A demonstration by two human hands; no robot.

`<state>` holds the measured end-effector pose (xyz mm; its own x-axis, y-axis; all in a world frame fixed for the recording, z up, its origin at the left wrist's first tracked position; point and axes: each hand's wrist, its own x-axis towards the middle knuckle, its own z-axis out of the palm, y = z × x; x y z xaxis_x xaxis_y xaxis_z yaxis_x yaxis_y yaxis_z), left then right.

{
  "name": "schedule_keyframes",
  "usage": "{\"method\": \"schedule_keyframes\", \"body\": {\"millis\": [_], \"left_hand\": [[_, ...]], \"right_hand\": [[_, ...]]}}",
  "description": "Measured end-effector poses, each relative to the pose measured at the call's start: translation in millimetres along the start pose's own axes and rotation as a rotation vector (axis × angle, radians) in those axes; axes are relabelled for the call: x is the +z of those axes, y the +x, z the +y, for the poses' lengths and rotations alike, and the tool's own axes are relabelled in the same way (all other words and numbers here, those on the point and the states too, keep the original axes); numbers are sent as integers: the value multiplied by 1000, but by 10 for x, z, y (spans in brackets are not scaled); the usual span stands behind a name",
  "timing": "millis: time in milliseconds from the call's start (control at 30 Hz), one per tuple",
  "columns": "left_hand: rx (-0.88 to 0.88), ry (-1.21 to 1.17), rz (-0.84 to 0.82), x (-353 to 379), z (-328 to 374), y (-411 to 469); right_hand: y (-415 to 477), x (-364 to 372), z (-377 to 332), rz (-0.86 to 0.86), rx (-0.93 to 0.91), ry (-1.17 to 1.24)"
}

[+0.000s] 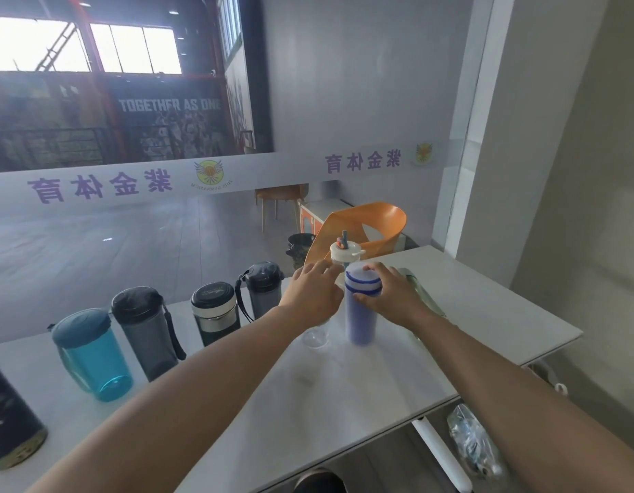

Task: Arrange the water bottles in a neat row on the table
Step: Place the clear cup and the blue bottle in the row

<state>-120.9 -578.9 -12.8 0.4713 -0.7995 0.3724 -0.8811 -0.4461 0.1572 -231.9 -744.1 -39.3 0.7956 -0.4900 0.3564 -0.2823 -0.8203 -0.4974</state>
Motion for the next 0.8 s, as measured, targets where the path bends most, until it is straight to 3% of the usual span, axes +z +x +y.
{"method": "schedule_keyframes", "body": {"millis": [167,300,400,533,800], "left_hand": [[135,-47,28,67,182,13],[203,3,55,140,368,50],[152,36,85,239,523,66],[101,116,147,392,615,93],[109,251,198,530,697,93]], "right_hand": [[-165,-79,178,-78,18,82],[-292,-193,519,-67,177,-56],[-448,-207,756,-79,351,-208],[-660,-33,965,-98,482,-195],[-805,163,1091,35,507,-14]]}}
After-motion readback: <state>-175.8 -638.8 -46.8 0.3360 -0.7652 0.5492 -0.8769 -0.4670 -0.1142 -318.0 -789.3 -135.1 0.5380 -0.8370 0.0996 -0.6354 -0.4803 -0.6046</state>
